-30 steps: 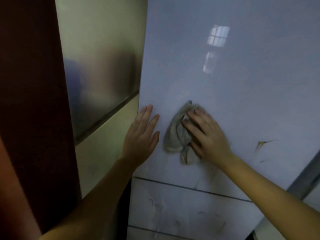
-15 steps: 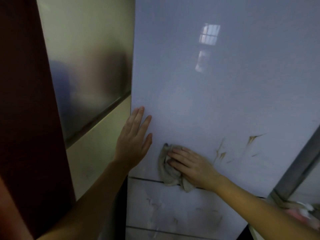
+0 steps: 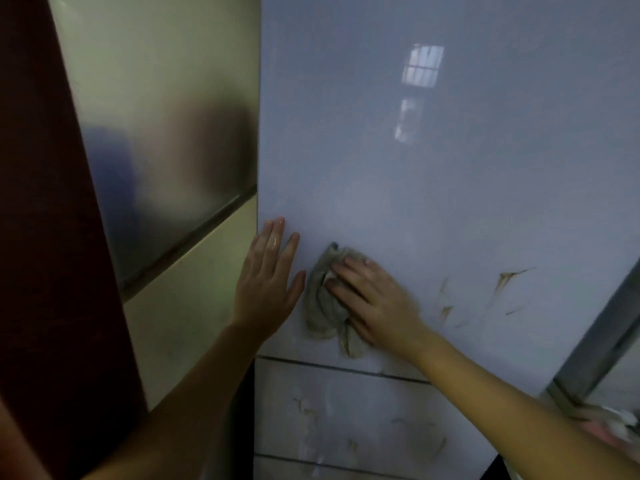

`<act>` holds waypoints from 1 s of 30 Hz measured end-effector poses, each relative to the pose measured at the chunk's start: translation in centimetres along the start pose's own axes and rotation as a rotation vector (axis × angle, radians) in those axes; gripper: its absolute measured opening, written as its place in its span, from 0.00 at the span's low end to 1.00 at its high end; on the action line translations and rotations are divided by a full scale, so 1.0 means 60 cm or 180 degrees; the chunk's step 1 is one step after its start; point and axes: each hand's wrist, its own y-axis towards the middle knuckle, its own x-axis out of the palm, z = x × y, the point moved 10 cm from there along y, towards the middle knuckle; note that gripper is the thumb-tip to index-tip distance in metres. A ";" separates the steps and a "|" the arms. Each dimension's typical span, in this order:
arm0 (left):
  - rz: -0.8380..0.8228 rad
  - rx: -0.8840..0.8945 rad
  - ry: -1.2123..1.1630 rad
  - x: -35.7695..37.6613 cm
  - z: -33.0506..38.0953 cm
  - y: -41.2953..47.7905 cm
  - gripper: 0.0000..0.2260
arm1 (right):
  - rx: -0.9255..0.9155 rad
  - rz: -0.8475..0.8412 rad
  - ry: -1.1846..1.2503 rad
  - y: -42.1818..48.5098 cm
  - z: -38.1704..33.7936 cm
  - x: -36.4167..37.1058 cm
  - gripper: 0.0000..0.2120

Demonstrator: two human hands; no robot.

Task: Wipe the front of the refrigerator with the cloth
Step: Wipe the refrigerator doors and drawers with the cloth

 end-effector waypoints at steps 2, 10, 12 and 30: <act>0.0018 0.0019 0.0020 -0.008 -0.001 0.001 0.28 | -0.0149 -0.0136 0.0002 -0.031 -0.015 0.020 0.23; 0.0229 0.0037 0.0021 -0.042 0.024 0.018 0.24 | 0.0100 -0.0070 -0.0222 -0.110 0.073 -0.062 0.26; 0.0204 0.0081 0.0003 -0.036 0.037 0.021 0.24 | 0.0138 -0.0028 -0.0290 -0.114 0.096 -0.090 0.26; 0.0311 -0.0126 -0.0057 -0.014 0.107 0.034 0.24 | 0.0007 -0.0083 -0.0177 -0.140 0.071 -0.050 0.22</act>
